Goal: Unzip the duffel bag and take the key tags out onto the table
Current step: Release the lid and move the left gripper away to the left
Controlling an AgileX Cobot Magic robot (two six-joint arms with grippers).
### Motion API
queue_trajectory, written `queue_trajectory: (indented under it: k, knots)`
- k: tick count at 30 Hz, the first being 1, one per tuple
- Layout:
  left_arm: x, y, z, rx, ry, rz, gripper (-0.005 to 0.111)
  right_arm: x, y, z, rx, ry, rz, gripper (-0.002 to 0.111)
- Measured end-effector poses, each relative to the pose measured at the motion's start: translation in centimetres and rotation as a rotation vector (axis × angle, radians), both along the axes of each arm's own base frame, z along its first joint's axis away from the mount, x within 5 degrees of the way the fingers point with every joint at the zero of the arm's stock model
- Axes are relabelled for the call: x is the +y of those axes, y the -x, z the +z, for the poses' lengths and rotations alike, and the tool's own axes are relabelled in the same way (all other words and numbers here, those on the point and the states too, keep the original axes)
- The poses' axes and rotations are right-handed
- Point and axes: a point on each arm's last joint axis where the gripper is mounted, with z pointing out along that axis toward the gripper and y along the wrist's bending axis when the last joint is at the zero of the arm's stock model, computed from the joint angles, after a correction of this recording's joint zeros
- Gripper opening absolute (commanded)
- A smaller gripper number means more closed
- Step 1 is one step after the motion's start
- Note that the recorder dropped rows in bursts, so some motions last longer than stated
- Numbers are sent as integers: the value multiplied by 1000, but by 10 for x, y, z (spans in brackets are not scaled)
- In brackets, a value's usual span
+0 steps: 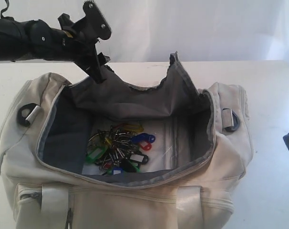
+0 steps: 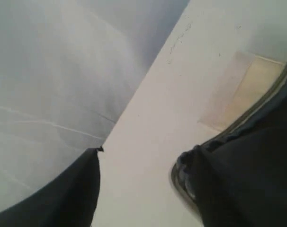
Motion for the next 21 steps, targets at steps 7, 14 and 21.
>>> queue_trajectory:
  k: [7, 14, 21]
  knots:
    - [18, 24, 28, 127, 31, -8, 13, 0, 0, 0, 7, -10, -4, 0]
    - [66, 66, 62, 380, 120, 85, 0, 4, 4, -3, 60, -58, 4, 0]
    - [88, 121, 94, 536, 147, 114, 0, 14, 10, -4, 145, -183, 51, 0]
